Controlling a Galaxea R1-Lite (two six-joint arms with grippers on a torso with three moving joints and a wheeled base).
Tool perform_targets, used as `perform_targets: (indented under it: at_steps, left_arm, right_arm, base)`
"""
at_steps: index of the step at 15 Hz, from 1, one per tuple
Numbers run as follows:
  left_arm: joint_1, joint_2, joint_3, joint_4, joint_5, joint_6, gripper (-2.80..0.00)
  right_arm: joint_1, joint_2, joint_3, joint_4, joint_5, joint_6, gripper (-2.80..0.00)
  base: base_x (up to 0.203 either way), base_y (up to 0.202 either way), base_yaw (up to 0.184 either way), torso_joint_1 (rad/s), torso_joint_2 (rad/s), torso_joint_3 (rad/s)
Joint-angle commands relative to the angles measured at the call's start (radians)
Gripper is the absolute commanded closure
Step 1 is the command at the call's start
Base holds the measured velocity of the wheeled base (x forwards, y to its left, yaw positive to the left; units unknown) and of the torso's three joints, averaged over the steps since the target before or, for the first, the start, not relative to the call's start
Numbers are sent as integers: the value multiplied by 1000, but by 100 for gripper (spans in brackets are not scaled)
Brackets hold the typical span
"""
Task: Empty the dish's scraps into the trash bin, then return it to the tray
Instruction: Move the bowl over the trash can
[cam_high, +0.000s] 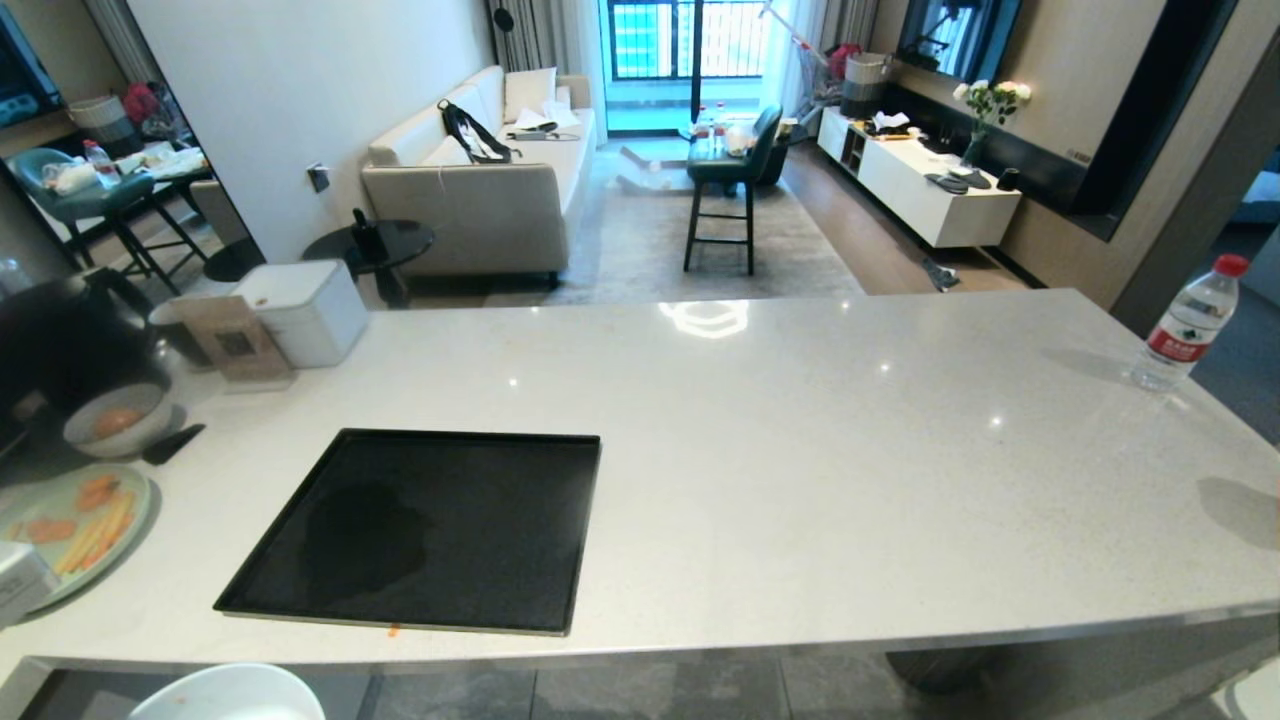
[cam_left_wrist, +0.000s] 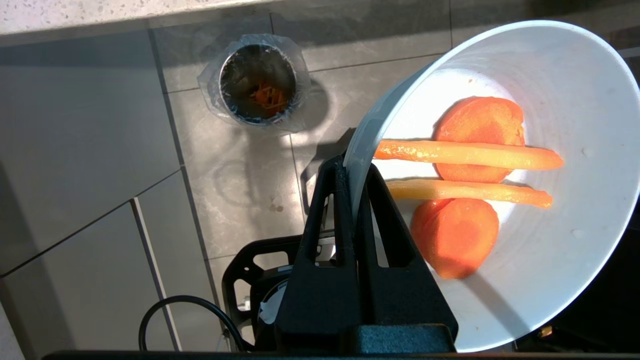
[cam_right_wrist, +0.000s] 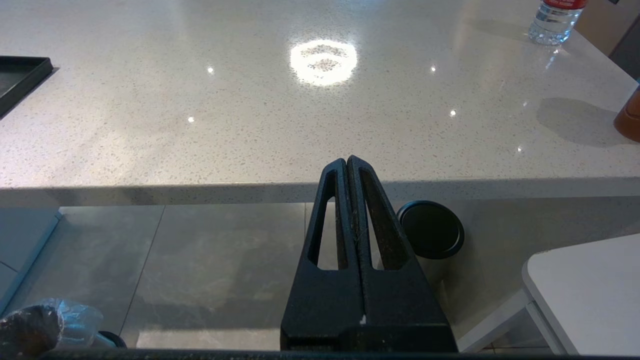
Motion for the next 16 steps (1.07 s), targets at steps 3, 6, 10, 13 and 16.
perform_targets:
  at_steps: [3,6,10,13,16]
  left_arm:
    - [0,4,-3,1,8,0,0]
    - [1,1,-6,1,8,0,0]
    - [1,3,-12,0,12,0,0]
    - [1,8,-12,0,12,0,0]
    - [3,8,-11,1,12,0,0]
  right_arm:
    - [0,0,0,-1,1,-1,0]
    - [0,0,0,-1,1,-1,0]
    - [0,0,0,-1,1,-1,0]
    - [0,0,0,-1,1,-1,0]
    - [0,0,0,1,1,-1,0]
  base:
    - [0,0,0,0,0,0]
    - [0,0,0,0,0,0]
    - [0,0,0,0,0,0]
    - [0,0,0,0,0,0]
    - [0,0,0,0,0,0]
